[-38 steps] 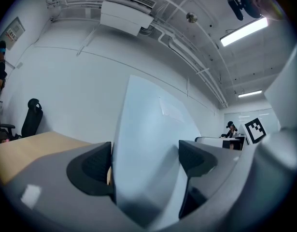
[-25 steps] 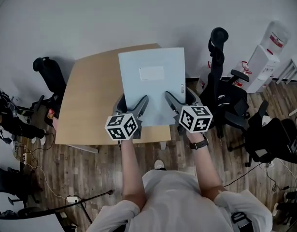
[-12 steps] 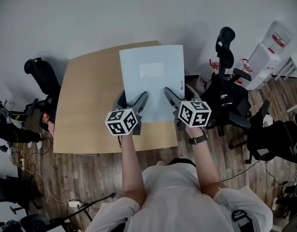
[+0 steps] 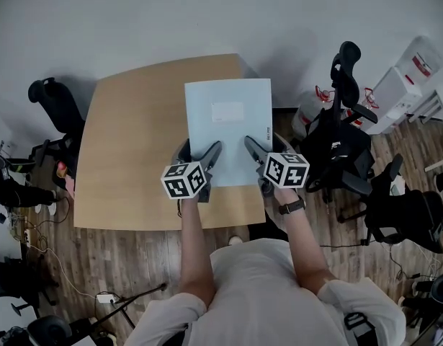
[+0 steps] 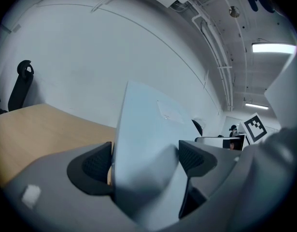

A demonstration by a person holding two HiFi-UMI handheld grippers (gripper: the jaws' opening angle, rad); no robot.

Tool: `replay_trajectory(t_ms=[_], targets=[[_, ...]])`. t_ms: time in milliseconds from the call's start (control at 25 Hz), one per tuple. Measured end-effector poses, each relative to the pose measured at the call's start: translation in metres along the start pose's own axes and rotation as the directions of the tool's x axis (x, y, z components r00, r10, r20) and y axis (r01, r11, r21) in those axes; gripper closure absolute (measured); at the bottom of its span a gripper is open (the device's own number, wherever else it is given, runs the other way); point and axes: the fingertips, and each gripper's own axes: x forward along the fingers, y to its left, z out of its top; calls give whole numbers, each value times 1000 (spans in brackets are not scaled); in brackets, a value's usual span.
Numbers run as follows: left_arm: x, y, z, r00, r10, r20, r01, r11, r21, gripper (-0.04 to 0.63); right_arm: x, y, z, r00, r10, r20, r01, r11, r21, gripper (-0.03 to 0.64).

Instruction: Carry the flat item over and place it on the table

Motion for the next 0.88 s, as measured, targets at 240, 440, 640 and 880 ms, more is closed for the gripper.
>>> replay_trajectory(t_ms=[240,440,640,880], targets=[[34,34,-4,998,45,-44,-46,999,-15,156,52,-16,-9,999,19,-45,-18,999,35,273],[58,57,-14,994,77,-81,-81,996,-45,156,87,-31,-19,995,34,-99,-29,998,58,273],[74,79,-36,984,108,-139,-120,990,-76,156,114,-42,-42,986,34,-165,-21,996,85,273],[87,106,-58,967,155,-204,-176,981,-87,156,143,-51,-71,975,24,-222,2,993,116,273]])
